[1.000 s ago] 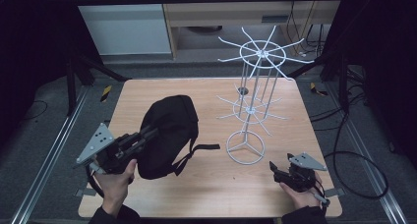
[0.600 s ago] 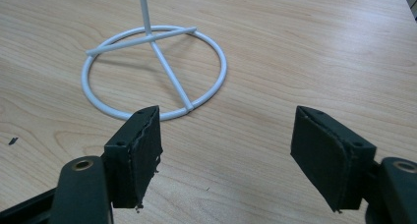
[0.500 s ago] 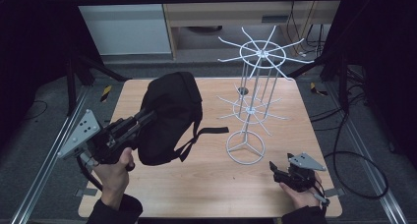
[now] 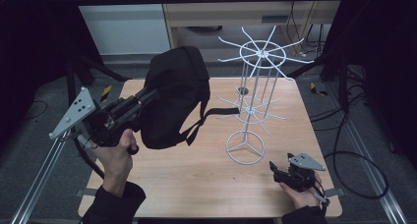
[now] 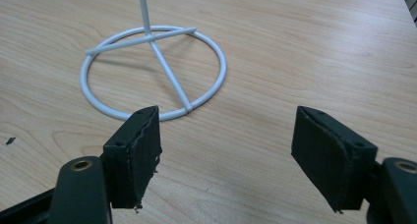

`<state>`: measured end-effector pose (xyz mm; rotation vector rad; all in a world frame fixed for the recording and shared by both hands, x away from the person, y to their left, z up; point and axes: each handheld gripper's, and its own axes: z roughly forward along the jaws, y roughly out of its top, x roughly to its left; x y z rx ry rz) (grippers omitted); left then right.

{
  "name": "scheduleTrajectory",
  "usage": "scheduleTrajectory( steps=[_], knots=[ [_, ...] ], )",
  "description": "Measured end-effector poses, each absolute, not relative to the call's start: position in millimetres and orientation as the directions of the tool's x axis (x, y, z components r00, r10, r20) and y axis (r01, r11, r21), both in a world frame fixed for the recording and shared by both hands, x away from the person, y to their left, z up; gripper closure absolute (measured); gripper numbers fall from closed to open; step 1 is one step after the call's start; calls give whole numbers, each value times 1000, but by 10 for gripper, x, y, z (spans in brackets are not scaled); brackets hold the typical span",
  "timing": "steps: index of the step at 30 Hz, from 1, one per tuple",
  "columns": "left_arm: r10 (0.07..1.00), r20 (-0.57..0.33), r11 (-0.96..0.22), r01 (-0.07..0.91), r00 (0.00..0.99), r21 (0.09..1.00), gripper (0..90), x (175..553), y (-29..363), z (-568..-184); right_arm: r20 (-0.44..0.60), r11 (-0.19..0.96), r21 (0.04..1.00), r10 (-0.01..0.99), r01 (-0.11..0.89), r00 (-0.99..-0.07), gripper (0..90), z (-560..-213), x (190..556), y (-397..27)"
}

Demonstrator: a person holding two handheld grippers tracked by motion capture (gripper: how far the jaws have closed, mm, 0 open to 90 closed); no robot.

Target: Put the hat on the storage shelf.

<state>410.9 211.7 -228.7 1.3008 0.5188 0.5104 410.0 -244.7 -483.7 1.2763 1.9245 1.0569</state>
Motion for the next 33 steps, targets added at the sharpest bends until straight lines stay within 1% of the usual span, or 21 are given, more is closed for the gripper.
scheduleTrajectory(
  steps=[5,8,15,22,33],
  knots=[
    [607,-53,172,-66,793,983,794,4163,1976,-2162,-42,218,860,931,461,-362,267,-4836,4096,-2448],
    [594,-60,165,-48,802,985,794,4233,1872,-2125,-45,222,859,930,461,-364,266,-4840,4100,-2449],
    [576,-68,135,-13,815,991,794,4380,1708,-2146,-43,221,859,930,462,-366,264,-4841,4100,-2448],
    [530,-86,90,45,843,995,791,4518,1587,-2298,-45,226,858,928,462,-371,263,-4845,4099,-2443],
    [520,-121,39,118,845,992,775,4644,1559,-2594,-50,233,854,926,464,-373,261,-4850,4101,-2440]
  ],
)
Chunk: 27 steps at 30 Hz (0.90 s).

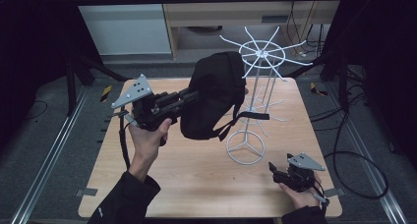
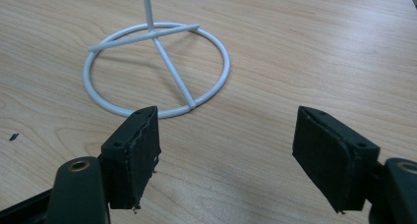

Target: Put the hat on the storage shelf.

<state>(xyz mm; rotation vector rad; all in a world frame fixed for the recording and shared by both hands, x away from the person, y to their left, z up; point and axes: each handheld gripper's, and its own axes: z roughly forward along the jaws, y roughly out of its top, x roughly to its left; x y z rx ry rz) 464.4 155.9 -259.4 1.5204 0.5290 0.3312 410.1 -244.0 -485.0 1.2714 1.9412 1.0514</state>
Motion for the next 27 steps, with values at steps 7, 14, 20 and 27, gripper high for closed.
scheduleTrajectory(
  steps=[7,14,20,27],
  knots=[
    [532,-132,12,148,836,989,757,4704,1505,-2736,-46,231,852,927,470,-372,260,-4851,4101,-2434],
    [539,-129,-7,157,832,988,754,4727,1442,-2799,-41,228,851,927,473,-374,257,-4850,4099,-2430],
    [550,-126,-9,157,826,988,712,4727,1415,-2828,-47,234,850,926,471,-375,255,-4857,4103,-2429],
    [570,-107,-9,136,814,991,625,4693,1475,-2868,-49,236,850,926,470,-375,255,-4858,4104,-2427]
  ],
)
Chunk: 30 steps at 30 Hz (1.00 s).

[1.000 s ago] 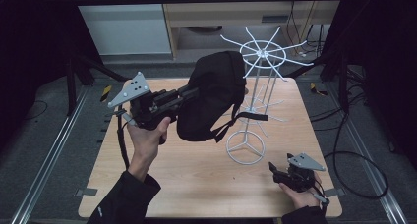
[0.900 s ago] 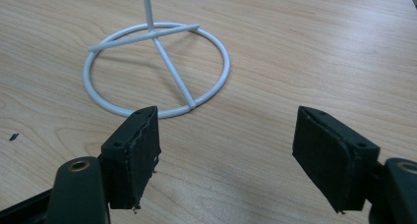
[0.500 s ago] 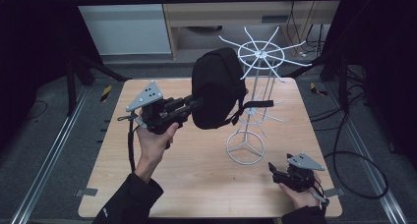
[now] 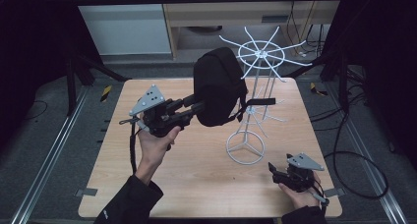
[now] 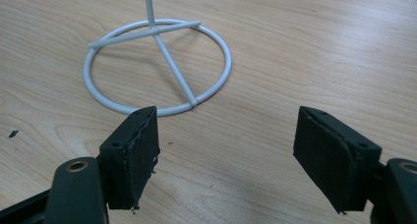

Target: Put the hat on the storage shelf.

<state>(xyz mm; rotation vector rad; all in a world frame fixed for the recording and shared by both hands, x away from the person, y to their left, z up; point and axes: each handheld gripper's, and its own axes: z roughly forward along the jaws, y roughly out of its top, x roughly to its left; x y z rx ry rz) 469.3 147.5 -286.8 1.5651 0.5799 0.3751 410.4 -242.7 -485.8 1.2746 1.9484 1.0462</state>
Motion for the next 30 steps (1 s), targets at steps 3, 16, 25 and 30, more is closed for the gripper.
scheduleTrajectory(
  steps=[3,16,25,30],
  knots=[
    [572,-108,-5,135,813,991,609,4681,1504,-2872,-49,235,851,926,470,-374,254,-4858,4103,-2427],
    [616,-67,-31,110,785,993,407,4431,1866,-3089,-39,225,851,928,474,-371,242,-4853,4098,-2433],
    [699,-105,-88,230,708,969,338,4380,2314,-3617,-39,220,854,931,472,-364,228,-4861,4102,-2443],
    [753,-143,-111,338,642,934,314,4415,2566,-4009,-34,212,853,934,476,-355,217,-4863,4106,-2455]
  ],
)
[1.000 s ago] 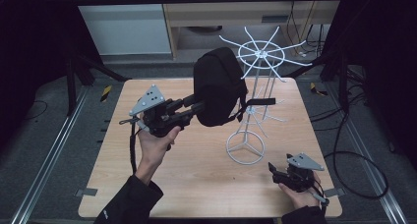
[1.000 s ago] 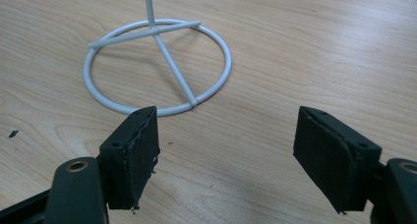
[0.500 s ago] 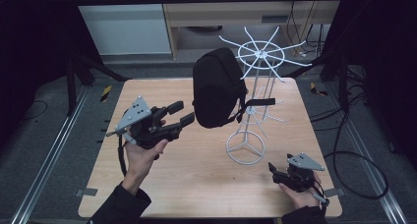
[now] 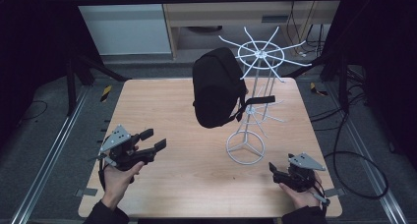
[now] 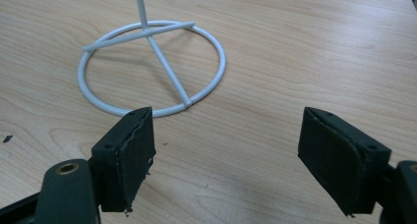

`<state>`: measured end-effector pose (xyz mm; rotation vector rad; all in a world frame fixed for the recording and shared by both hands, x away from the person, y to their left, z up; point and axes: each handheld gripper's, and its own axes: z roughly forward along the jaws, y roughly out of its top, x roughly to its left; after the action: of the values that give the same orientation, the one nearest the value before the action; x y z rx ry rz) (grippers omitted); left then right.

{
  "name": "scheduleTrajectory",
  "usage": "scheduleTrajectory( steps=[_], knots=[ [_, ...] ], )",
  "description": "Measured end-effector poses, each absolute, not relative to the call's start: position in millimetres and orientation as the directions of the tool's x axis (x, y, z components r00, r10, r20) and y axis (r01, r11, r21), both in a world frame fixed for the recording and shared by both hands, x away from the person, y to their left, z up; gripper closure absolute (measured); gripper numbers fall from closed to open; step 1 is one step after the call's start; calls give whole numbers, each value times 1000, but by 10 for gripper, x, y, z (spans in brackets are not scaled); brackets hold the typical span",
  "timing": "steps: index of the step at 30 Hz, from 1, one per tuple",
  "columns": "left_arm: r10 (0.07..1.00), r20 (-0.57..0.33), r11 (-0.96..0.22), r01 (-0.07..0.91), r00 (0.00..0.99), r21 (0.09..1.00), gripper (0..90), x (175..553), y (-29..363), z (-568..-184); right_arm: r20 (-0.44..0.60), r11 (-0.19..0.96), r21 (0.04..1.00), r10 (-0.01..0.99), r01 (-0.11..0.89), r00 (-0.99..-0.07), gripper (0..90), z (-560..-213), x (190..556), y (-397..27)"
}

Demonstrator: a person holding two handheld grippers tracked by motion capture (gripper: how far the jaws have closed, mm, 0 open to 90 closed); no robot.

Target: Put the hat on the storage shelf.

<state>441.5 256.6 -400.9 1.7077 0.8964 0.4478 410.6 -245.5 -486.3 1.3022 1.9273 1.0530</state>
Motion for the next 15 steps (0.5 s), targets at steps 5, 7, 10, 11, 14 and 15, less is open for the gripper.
scheduleTrajectory(
  steps=[5,7,10,11,14,15],
  knots=[
    [818,-159,-116,429,553,896,285,4458,2816,-4352,-24,200,854,938,481,-347,205,-4864,4107,-2465],
    [844,-158,-111,456,512,883,270,4479,2917,-4470,-21,197,853,939,484,-345,202,-4866,4107,-2470],
    [883,-130,-128,498,451,858,248,4522,3060,-4617,-19,192,851,941,489,-337,197,-4873,4115,-2485],
    [883,-130,-128,498,451,858,246,4522,3060,-4617,-19,192,851,941,489,-337,197,-4873,4115,-2485],
    [913,-122,-128,557,390,820,241,4543,3179,-4753,-15,184,852,945,491,-327,188,-4875,4117,-2519],
    [919,-113,-131,563,377,816,241,4544,3201,-4782,-12,180,853,945,491,-327,186,-4875,4120,-2529]
  ],
)
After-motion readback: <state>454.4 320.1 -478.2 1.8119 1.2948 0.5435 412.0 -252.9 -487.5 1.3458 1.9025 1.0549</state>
